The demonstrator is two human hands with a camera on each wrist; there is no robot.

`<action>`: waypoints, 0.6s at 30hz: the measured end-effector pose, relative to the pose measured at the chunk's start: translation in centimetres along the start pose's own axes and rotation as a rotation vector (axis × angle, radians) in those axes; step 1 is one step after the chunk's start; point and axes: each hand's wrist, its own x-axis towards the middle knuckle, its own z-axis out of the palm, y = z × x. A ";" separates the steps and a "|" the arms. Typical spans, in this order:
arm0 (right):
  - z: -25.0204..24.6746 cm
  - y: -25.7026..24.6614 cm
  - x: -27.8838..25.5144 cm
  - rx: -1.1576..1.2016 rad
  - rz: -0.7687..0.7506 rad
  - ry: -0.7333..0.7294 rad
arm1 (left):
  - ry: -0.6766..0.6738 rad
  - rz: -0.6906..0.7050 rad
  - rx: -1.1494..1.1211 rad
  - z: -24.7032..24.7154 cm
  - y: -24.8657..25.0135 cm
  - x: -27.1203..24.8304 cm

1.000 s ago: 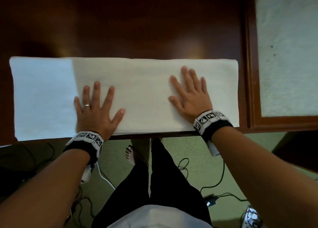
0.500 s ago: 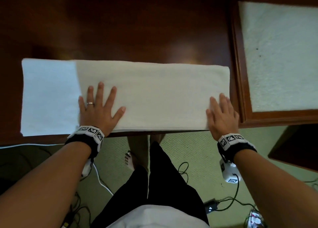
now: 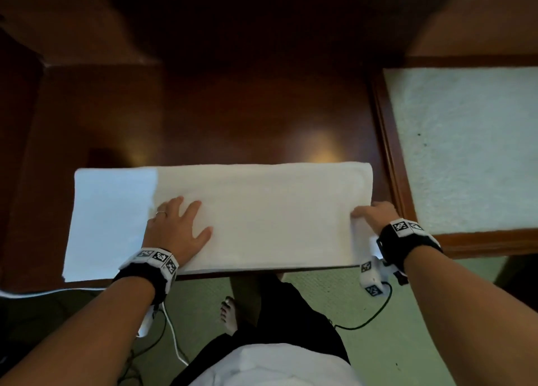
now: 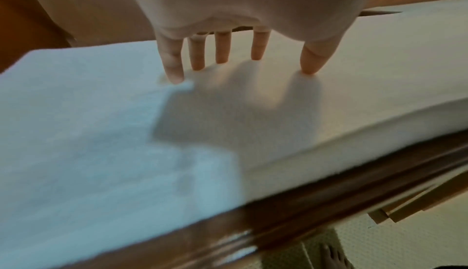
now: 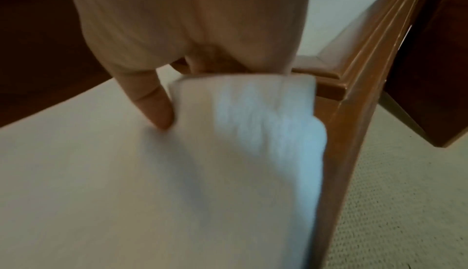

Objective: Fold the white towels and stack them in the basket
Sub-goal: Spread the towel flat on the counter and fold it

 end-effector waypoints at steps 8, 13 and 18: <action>-6.3 -13.3 1.7 -0.193 -0.438 0.278 | 0.036 0.138 -0.014 -3.3 1.6 2.4; -10.1 -21.8 0.4 -0.413 -0.652 0.559 | -0.047 0.181 0.053 -4.7 1.7 3.7; -10.6 -25.3 -2.4 -0.455 -0.764 0.673 | -0.193 0.328 0.146 -5.2 0.5 4.4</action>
